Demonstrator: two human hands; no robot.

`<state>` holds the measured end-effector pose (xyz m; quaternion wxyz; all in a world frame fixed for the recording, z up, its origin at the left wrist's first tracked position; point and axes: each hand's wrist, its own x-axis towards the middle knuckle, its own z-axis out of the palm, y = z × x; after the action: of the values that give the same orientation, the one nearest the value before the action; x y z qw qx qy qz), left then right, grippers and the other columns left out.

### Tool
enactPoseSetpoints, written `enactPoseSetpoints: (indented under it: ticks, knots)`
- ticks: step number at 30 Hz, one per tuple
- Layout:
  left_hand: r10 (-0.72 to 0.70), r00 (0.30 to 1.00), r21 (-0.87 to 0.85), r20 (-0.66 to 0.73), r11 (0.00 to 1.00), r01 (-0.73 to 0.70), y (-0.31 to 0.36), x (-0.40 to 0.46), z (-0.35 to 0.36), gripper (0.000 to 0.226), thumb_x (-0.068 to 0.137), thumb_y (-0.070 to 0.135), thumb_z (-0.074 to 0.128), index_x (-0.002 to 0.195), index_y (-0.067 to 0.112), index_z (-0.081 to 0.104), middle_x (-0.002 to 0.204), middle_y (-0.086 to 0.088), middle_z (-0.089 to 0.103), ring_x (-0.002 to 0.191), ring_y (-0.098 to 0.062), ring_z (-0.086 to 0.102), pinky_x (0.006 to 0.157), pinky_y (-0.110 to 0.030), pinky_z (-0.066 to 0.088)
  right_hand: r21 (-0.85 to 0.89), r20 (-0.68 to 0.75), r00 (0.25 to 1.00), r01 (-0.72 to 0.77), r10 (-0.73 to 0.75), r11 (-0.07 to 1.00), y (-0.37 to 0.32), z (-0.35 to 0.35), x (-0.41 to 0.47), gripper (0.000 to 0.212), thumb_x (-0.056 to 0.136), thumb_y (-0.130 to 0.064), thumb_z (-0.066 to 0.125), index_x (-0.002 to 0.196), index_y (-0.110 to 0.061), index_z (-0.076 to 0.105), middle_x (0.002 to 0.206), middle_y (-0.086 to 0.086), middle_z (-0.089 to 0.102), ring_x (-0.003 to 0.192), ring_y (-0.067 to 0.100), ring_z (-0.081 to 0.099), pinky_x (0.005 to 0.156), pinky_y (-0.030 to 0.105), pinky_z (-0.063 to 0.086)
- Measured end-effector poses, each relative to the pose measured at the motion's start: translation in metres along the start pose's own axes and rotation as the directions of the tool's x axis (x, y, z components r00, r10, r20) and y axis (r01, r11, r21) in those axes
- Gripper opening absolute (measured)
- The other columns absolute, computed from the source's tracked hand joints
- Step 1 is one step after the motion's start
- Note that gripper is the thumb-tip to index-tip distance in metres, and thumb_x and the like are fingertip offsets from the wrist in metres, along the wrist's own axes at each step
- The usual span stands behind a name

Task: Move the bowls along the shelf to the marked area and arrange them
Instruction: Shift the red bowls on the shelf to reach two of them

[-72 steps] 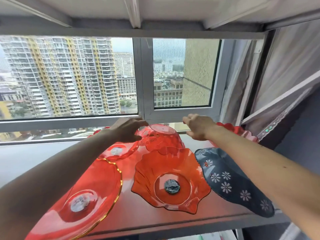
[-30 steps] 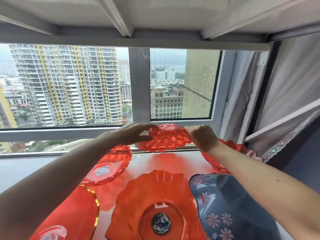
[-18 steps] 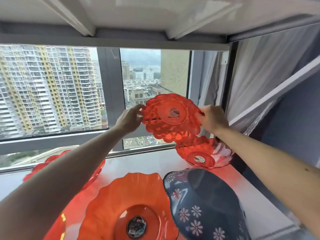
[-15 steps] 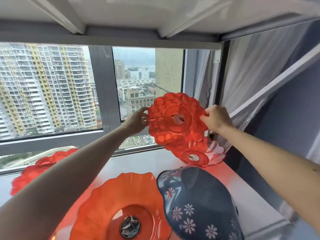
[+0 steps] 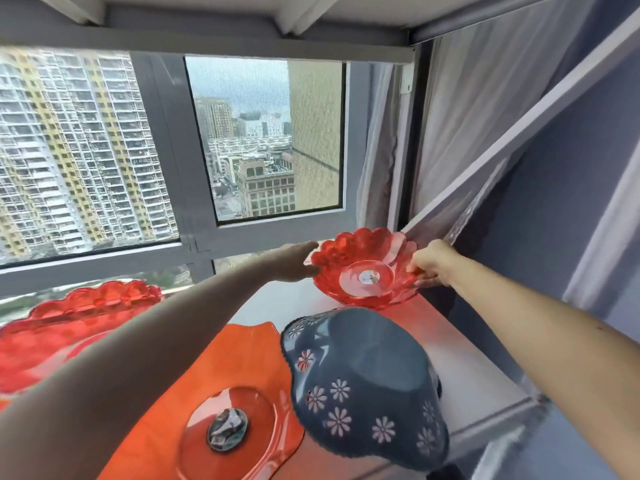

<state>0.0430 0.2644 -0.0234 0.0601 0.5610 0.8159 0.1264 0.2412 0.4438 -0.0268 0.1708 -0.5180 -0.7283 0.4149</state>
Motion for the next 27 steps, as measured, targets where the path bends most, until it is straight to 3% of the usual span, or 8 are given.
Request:
enactPoseSetpoints:
  ticks: [2,4,8,12,17,20,24,27]
  knots:
    - [-0.01,0.999,0.003,0.048,1.0,0.009,0.004,0.002,0.008,0.053,0.094,0.024,0.056,0.141,0.005,0.041,0.14,-0.016,0.053,0.125,-0.029,0.052,0.102,-0.035,0.042,-0.107,-0.043,0.999,-0.013,0.008,0.994,0.008,0.0,0.001,0.018,0.076,-0.005,0.075,0.068,0.001,0.06,0.061,0.015,0.063,0.031,0.018,0.057,0.031,0.021,0.044]
    - [0.015,0.995,-0.027,0.102,1.0,-0.013,0.007,0.002,0.014,0.049,0.094,0.018,0.055,0.139,0.003,0.042,0.137,-0.016,0.055,0.122,-0.028,0.054,0.102,-0.037,0.043,-0.263,-0.053,0.998,0.002,-0.017,0.965,0.015,0.0,0.0,0.037,0.062,-0.022,0.089,0.07,-0.003,0.058,0.064,0.012,0.061,0.044,0.02,0.056,0.042,0.023,0.044]
    - [0.034,0.992,-0.036,0.121,0.999,-0.03,0.004,0.001,0.014,0.051,0.094,0.019,0.056,0.14,0.003,0.041,0.137,-0.016,0.056,0.124,-0.029,0.054,0.104,-0.042,0.043,-0.263,0.071,0.996,-0.041,0.062,0.964,0.017,0.013,0.005,0.026,0.078,-0.004,0.074,0.062,-0.006,0.054,0.033,0.006,0.052,0.029,0.014,0.046,0.031,0.017,0.041]
    - [-0.03,0.995,-0.019,0.097,0.999,0.032,-0.01,-0.007,0.007,0.05,0.095,0.021,0.055,0.141,0.007,0.042,0.135,-0.015,0.057,0.118,-0.029,0.056,0.097,-0.034,0.045,-0.238,0.1,0.995,0.037,-0.013,0.97,0.005,0.031,0.006,0.025,0.081,0.007,0.064,0.063,-0.007,0.054,0.055,0.011,0.057,0.041,0.017,0.053,0.032,0.02,0.043]
    - [-0.096,0.993,-0.02,0.065,0.995,0.098,-0.039,-0.032,-0.002,0.046,0.093,0.02,0.056,0.137,0.01,0.048,0.133,-0.012,0.059,0.116,-0.027,0.058,0.089,-0.028,0.042,-0.351,0.24,0.971,0.069,0.019,0.934,-0.021,0.059,0.003,0.011,0.082,-0.004,0.069,0.073,-0.005,0.064,0.063,0.013,0.06,0.049,0.017,0.05,0.047,0.024,0.042]
    - [-0.149,0.987,-0.023,0.063,0.988,0.15,-0.054,-0.051,-0.01,0.047,0.094,0.024,0.056,0.138,0.012,0.047,0.135,-0.011,0.059,0.118,-0.026,0.058,0.092,-0.029,0.043,-0.479,0.269,0.963,0.118,0.017,0.87,-0.037,0.065,-0.002,0.018,0.078,-0.016,0.074,0.075,-0.004,0.062,0.064,0.012,0.058,0.049,0.02,0.05,0.05,0.025,0.045]
    - [-0.241,0.97,0.003,0.026,0.971,0.241,-0.069,-0.085,-0.026,0.053,0.094,0.027,0.056,0.142,0.01,0.041,0.143,-0.012,0.053,0.127,-0.027,0.053,0.103,-0.032,0.041,-0.785,0.174,0.964,0.259,-0.201,0.563,-0.069,0.072,-0.026,0.043,0.074,-0.044,0.076,0.105,-0.018,0.062,0.109,0.008,0.062,0.098,0.029,0.062,0.082,0.037,0.05]
    - [-0.294,0.956,-0.001,-0.016,0.956,0.294,-0.081,-0.116,-0.046,0.054,0.094,0.028,0.057,0.143,0.011,0.042,0.144,-0.011,0.052,0.128,-0.027,0.053,0.107,-0.034,0.04,-0.788,0.162,0.915,0.345,-0.369,0.51,-0.101,0.083,-0.045,0.036,0.079,-0.036,0.072,0.107,-0.015,0.063,0.113,0.006,0.065,0.11,0.029,0.061,0.081,0.038,0.045]
